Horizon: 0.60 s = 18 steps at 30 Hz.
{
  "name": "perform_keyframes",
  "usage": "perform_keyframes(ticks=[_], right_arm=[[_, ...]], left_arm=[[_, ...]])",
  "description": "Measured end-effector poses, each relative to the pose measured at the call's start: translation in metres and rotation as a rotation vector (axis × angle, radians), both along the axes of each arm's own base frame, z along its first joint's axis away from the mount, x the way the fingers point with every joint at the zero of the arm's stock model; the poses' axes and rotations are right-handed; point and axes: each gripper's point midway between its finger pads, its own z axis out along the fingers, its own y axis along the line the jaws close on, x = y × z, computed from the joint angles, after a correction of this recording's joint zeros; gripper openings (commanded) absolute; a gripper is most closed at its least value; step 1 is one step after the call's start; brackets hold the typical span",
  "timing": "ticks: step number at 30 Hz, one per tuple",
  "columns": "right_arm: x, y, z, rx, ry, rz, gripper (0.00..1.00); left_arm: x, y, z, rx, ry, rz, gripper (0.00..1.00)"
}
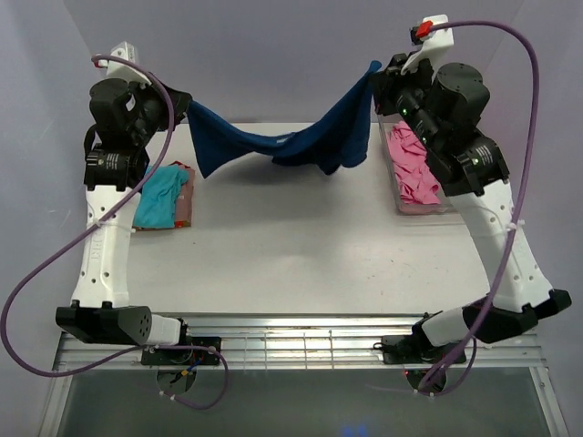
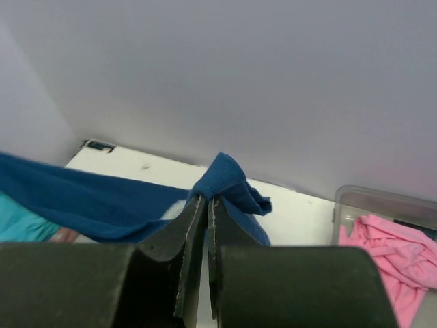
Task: Fold and stack the t-shirts
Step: Flatten the tshirt out
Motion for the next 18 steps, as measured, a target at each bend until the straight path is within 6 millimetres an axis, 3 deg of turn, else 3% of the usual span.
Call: perform_keyframes(ticks=[3, 6, 12, 15, 18], right_arm=[[-0.049, 0.021, 0.024, 0.001, -0.034, 0.093, 0.08], [-0.086, 0.025, 0.061, 0.035, -0.095, 0.151, 0.08], [-0.151, -0.012, 0.128, 0.164, -0.245, 0.183, 0.08], [-0.179, -0.033, 0.151, 0.231, -0.314, 0.187, 0.08], [-0.2, -0.05, 0.172, 0.287, -0.385, 0.184, 0.08]], left_arm=[[-0.022, -0.008, 0.013, -0.026, -0.011, -0.034, 0.0], [-0.049, -0.012, 0.051, -0.059, -0.073, -0.051, 0.0], [-0.132, -0.01, 0.169, -0.133, -0.339, -0.072, 0.0], [-0.175, -0.009, 0.201, -0.174, -0.431, -0.089, 0.0], [-0.202, -0.009, 0.208, -0.205, -0.465, -0.104, 0.0]])
